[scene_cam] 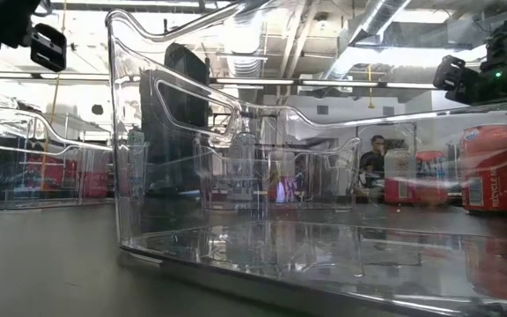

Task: Sort soda cans
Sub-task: Put the top left black soda can in the top left transparent bin

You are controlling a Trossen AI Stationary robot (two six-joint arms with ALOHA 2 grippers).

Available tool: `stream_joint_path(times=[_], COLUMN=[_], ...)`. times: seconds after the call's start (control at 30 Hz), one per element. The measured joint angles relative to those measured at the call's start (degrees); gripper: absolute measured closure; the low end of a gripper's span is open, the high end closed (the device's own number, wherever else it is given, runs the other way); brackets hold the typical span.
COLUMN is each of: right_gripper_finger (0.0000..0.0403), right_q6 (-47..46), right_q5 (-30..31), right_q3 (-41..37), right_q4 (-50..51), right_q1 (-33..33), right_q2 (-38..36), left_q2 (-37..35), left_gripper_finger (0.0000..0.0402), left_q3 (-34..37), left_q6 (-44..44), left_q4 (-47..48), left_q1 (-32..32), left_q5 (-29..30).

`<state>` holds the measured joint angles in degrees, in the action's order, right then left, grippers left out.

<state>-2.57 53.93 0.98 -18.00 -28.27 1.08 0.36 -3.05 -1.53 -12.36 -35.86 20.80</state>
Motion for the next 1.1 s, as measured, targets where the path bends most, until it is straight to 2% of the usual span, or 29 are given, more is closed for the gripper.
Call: stream_joint_path(times=[0.13, 0.37, 0.47, 0.6, 0.77, 0.87, 0.93, 1.1], right_gripper_finger=[0.0369, 0.0369, 0.0369, 0.0369, 0.0369, 0.0369, 0.0369, 0.0369], right_q6=[0.0, 0.0, -3.4, -10.9, -13.9, -15.8, -15.6, -17.3], right_q5=[0.0, 0.0, 0.0, 0.0, -0.4, -5.6, -9.5, -12.4], right_q3=[0.0, 0.0, 0.0, 0.0, 0.0, 0.0, 0.0, 0.0], right_q4=[0.0, 0.1, -0.9, -1.1, -1.7, -1.3, -1.8, -2.2], right_q1=[0.0, 0.0, 0.0, 0.0, 0.0, 0.3, 0.3, 0.3], right_q2=[0.0, 0.0, 0.0, 0.0, 0.0, 0.0, 0.0, 0.0], left_q2=[0.0, 0.0, 0.0, 0.0, 0.0, 0.0, 0.0, 1.7], left_gripper_finger=[0.0376, 0.0273, 0.0244, 0.0233, 0.0233, 0.0233, 0.0232, 0.0212], left_q3=[-0.1, -0.1, -0.2, -0.6, -5.2, -9.4, -12.4, -19.1], left_q6=[-0.5, 1.5, -0.1, -4.0, -11.0, -14.8, -17.0, -21.7], left_q4=[0.1, 0.0, -0.9, -1.6, -1.7, -1.7, -1.7, -0.8], left_q1=[0.0, 0.0, 0.0, 0.0, 0.1, 1.2, 2.2, 4.3], left_q5=[0.0, 0.2, 3.7, 13.5, 31.6, 42.2, 46.0, 53.9])
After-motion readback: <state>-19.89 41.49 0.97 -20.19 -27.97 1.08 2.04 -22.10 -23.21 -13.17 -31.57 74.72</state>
